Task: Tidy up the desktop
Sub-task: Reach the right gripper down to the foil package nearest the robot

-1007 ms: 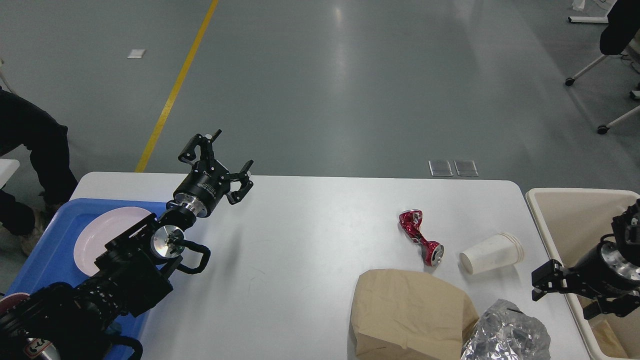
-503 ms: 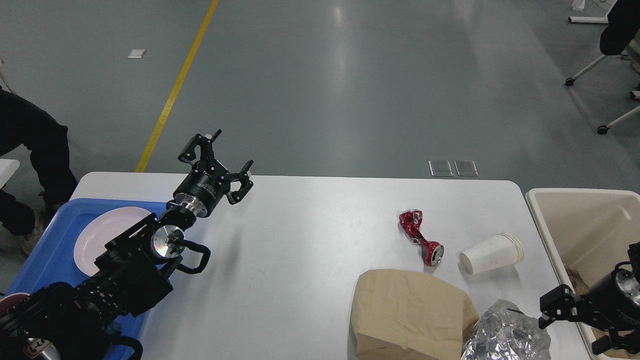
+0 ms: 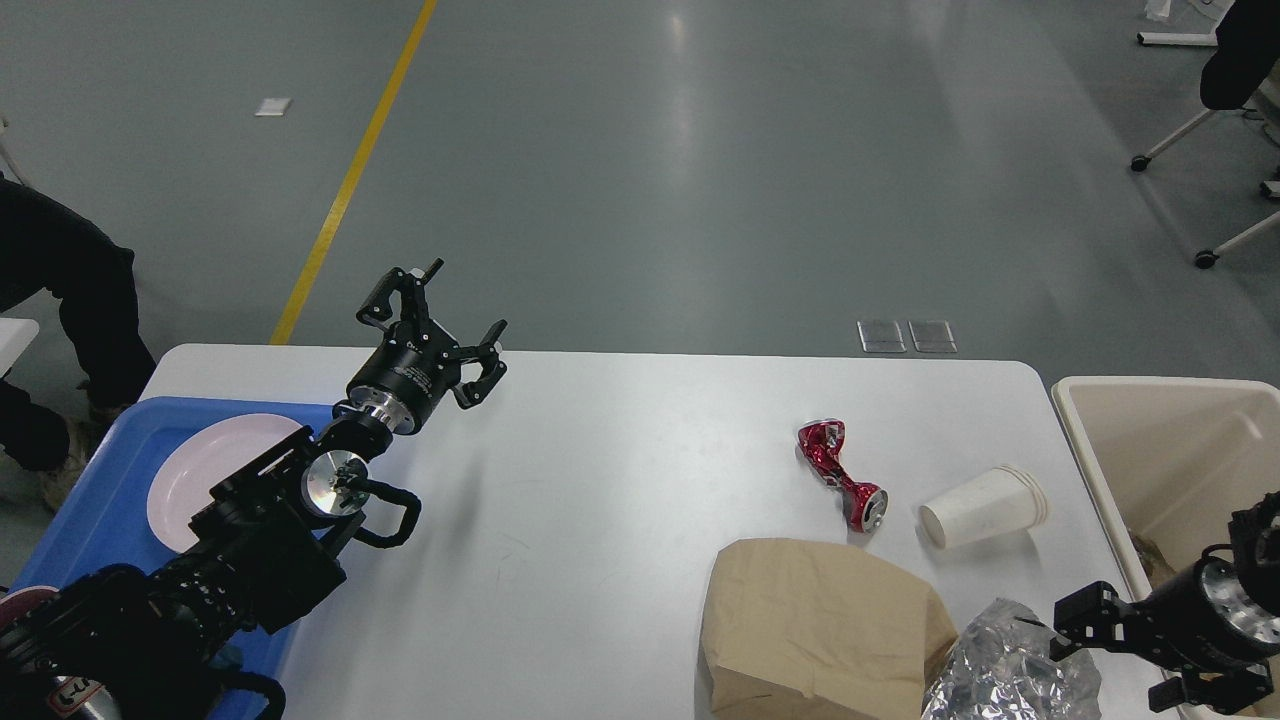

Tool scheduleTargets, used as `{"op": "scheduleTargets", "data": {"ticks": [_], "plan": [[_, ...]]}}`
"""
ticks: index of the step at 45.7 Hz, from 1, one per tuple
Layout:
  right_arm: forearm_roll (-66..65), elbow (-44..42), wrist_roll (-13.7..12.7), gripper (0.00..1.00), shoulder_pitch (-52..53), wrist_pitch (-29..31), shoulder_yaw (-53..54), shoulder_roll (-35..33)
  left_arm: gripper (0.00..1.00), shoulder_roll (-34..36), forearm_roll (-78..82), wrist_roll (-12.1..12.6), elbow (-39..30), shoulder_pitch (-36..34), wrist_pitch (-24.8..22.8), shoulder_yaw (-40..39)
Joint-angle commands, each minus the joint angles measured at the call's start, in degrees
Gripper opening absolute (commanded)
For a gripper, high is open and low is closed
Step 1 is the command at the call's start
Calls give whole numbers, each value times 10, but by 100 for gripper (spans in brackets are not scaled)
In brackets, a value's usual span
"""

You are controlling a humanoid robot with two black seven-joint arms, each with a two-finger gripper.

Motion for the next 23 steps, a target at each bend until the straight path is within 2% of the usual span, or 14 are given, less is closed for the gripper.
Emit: {"op": "scheduleTargets", "data": {"ticks": [1, 10, 13, 15, 19, 21, 23], "plan": [[0, 0, 0, 100, -5, -2, 3, 0, 97, 0, 0, 0, 0, 0, 0, 0], [1, -11, 6, 100, -19, -3, 13, 1, 97, 0, 0, 0, 0, 0, 0, 0], [-1, -17, 6, 96, -25, -4, 22, 0, 97, 0, 0, 0, 0, 0, 0, 0], [-2, -28, 6, 86, -28, -5, 26, 1, 97, 0, 0, 0, 0, 0, 0, 0], [-1, -48, 5, 73, -30, -6, 29, 4, 97, 0, 0, 0, 0, 0, 0, 0], [-1, -50, 6, 54, -29, -5, 29, 5, 97, 0, 0, 0, 0, 0, 0, 0], [0, -51, 5, 39, -30, -6, 29, 5, 97, 0, 0, 0, 0, 0, 0, 0]]}}
